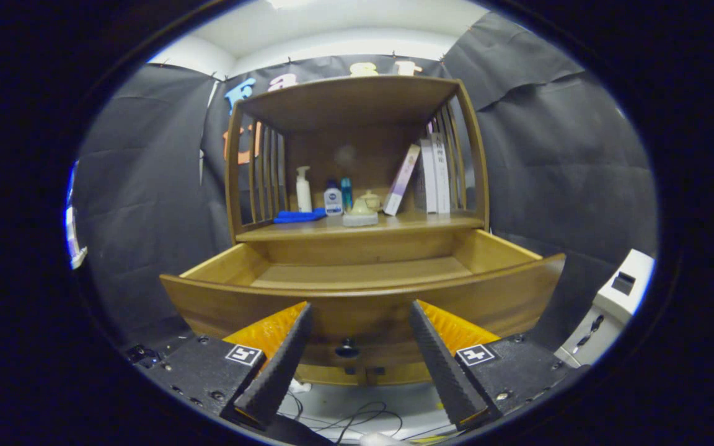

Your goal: Pull open the drawer, take out the items inside it, and place them on the countertop above the cabinet.

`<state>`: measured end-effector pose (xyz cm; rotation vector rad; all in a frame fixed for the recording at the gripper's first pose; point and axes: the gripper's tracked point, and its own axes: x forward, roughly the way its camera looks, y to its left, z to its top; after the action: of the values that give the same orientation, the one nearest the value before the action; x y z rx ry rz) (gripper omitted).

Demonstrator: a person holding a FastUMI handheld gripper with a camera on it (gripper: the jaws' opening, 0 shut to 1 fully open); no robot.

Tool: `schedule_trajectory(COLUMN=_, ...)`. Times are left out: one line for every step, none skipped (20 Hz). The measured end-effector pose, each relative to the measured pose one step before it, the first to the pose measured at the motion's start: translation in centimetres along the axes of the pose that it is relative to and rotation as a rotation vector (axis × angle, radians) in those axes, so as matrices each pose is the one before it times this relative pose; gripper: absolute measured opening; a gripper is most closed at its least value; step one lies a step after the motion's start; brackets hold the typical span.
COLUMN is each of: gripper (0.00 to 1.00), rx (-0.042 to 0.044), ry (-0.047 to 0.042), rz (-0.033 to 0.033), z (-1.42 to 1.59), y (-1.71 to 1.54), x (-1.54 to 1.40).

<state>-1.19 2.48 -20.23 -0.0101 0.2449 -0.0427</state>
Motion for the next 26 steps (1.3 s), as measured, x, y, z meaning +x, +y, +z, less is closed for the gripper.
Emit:
schedule_trajectory(gripper=0.99, rx=0.00098, ry=0.00619, rz=-0.00730, z=-0.244, y=-0.139, x=0.231)
schedule_trajectory(gripper=0.99, rx=0.00236, ry=0.00182, rz=-0.00094, z=-0.007, y=0.125, x=0.192)
schedule_trajectory(gripper=0.99, rx=0.00033, ry=-0.00130, rz=0.00198, z=-0.014, y=0.250, x=0.151)
schedule_trajectory(gripper=0.99, rx=-0.00566, ry=-0.00030, rz=0.00132, z=-0.026, y=0.161, x=0.143)
schedule_trajectory(gripper=0.99, rx=-0.00833, ry=0.00072, rz=-0.00265, z=-0.066, y=0.039, x=0.194)
schedule_trajectory(gripper=0.99, rx=-0.00559, ry=0.00390, rz=-0.00103, z=-0.055, y=0.123, x=0.212)
schedule_trajectory(gripper=0.99, rx=-0.00113, ry=0.00427, rz=-0.00009, z=-0.124, y=0.229, x=0.337)
schedule_trajectory(gripper=0.99, rx=0.00275, ry=0.00919, rz=-0.00448, z=-0.191, y=0.074, x=0.101)
schedule_trajectory(gripper=0.99, rx=0.00056, ry=-0.01101, rz=-0.00530, z=0.118, y=-0.011, x=0.053)
schedule_trajectory(gripper=0.99, rx=-0.00453, ry=0.00116, rz=-0.00228, z=-0.070, y=0.039, x=0.165)
schedule_trajectory(gripper=0.99, rx=0.00042, ry=-0.00690, rz=0.00012, z=0.065, y=0.028, x=-0.067)
schedule_trajectory(gripper=1.00, rx=0.00018, ry=-0.00087, rz=0.00085, z=-0.046, y=0.000, x=-0.047)
schedule_trajectory(gripper=1.00, rx=0.00142, ry=-0.00294, rz=0.00066, z=0.029, y=-0.020, x=0.068)
schedule_trajectory(gripper=1.00, rx=0.00056, ry=-0.00285, rz=-0.00007, z=0.014, y=0.042, x=-0.005)
schedule_trajectory(gripper=1.00, rx=-0.00158, ry=0.00070, rz=-0.00045, z=-0.036, y=-0.044, x=-0.004)
schedule_trajectory(gripper=1.00, rx=0.00011, ry=-0.00151, rz=-0.00035, z=0.036, y=-0.001, x=-0.024)
schedule_trajectory(gripper=1.00, rx=0.00288, ry=-0.00126, rz=-0.00020, z=-0.045, y=0.013, x=0.058)
schedule_trajectory(gripper=1.00, rx=0.00394, ry=-0.00556, rz=0.00065, z=0.121, y=0.062, x=0.020)
schedule_trajectory(gripper=1.00, rx=-0.00266, ry=0.00027, rz=0.00046, z=-0.062, y=0.057, x=0.111)
schedule_trajectory(gripper=1.00, rx=0.00090, ry=-0.00093, rz=0.00094, z=0.118, y=0.020, x=0.074)
schedule_trajectory(gripper=1.00, rx=0.00162, ry=0.00102, rz=0.00110, z=-0.005, y=0.044, x=0.078)
schedule_trajectory(gripper=0.99, rx=-0.00084, ry=0.00079, rz=0.00112, z=0.109, y=-0.010, x=0.108)
schedule_trajectory(gripper=0.99, rx=0.00754, ry=-0.00438, rz=0.00244, z=0.111, y=0.047, x=0.067)
schedule_trajectory(gripper=0.99, rx=0.00080, ry=0.00193, rz=-0.00048, z=-0.074, y=0.123, x=0.083)
schedule_trajectory(gripper=0.99, rx=-0.00851, ry=-0.00555, rz=-0.00454, z=0.028, y=-0.156, x=0.188)
schedule_trajectory(gripper=0.99, rx=-0.00253, ry=-0.00303, rz=-0.00161, z=0.215, y=0.020, x=0.256)
